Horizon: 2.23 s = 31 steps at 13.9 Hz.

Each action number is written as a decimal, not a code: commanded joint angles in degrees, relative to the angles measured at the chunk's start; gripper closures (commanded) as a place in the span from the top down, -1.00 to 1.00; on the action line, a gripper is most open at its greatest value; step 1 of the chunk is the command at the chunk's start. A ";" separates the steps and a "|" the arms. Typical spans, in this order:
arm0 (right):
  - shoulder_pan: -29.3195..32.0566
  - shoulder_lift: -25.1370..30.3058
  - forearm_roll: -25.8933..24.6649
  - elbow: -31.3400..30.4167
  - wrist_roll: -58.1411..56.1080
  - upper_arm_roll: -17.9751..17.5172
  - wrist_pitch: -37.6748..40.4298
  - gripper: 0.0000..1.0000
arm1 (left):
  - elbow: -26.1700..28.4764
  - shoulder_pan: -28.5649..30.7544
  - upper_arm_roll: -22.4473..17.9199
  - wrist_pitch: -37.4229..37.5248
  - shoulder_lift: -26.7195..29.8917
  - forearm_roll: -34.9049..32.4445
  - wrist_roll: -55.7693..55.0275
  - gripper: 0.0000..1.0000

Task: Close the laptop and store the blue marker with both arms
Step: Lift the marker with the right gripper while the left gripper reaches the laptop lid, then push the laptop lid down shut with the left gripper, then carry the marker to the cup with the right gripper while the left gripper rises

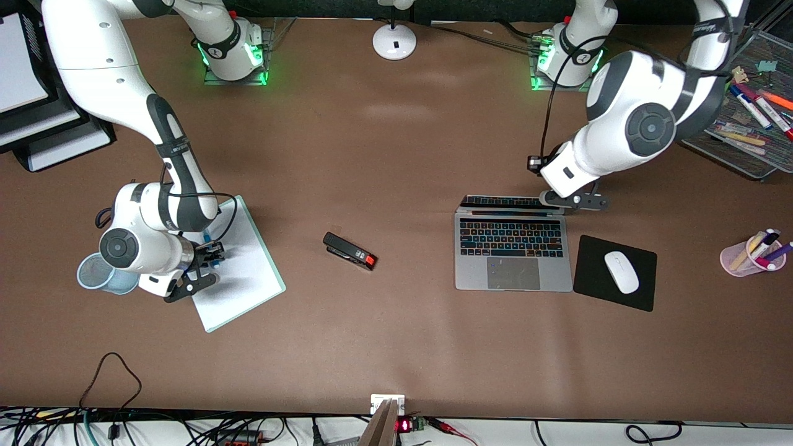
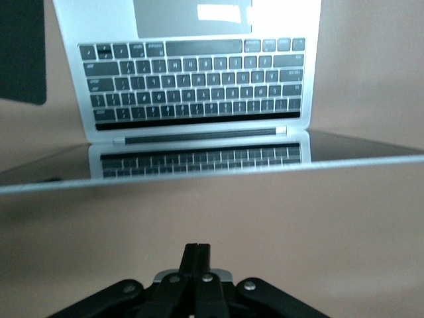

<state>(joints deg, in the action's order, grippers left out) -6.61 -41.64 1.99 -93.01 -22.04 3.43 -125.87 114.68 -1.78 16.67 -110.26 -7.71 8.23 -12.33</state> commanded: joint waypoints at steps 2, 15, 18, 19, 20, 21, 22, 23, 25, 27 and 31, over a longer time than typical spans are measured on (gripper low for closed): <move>-0.15 -0.46 0.74 1.33 -1.17 -0.26 -0.25 -0.44 | 3.71 0.28 0.82 -11.35 -1.86 0.04 0.20 -1.00; -0.24 -2.04 0.47 2.48 -1.78 -0.26 -0.25 -0.53 | -13.16 0.64 0.38 -24.81 -21.81 -11.04 0.82 -1.00; -0.16 -1.86 0.65 3.18 -1.78 -0.26 -0.08 -0.96 | -14.13 0.37 0.38 -28.16 -24.89 -11.13 0.91 -1.00; -0.16 -1.60 0.74 3.18 -1.78 -0.26 0.10 -1.00 | -14.22 0.28 0.30 -28.86 -25.68 -11.13 0.91 -1.00; -0.24 -1.34 0.74 4.31 -1.78 -0.18 0.36 -1.00 | -14.22 0.37 0.29 -29.48 -26.39 -11.13 0.91 -1.00; -0.42 -1.25 0.39 5.63 -1.78 -0.18 0.89 -1.00 | -14.22 0.37 0.29 -29.83 -27.18 -11.13 1.43 -1.00; -0.33 -0.20 0.39 5.99 -1.78 -0.26 1.76 -1.00 | -14.31 0.37 0.29 -29.92 -28.14 -11.13 2.31 -1.00; -0.24 0.94 0.39 6.17 -2.13 -0.18 2.29 -1.00 | -14.31 0.37 0.29 -30.27 -28.93 -11.13 2.66 -1.00; 0.11 3.22 0.30 6.26 -4.49 0.00 2.30 -1.00 | -14.22 0.28 0.29 -32.12 -30.43 -11.04 2.93 -1.00; 0.89 4.99 0.21 6.26 -10.01 0.35 2.30 -1.00 | -14.22 -0.07 0.29 -32.30 -31.31 -11.04 2.84 -0.99; 6.86 6.83 1.26 6.52 -28.88 -0.08 2.39 -1.00 | -14.22 0.11 0.29 -32.21 -31.32 -11.04 2.93 -0.99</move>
<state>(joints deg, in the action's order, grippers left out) -2.98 -36.32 2.05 -86.05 -41.63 4.23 -124.19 101.96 -1.76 16.79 -142.72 -38.52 -1.52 -9.96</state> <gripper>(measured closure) 0.819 0.991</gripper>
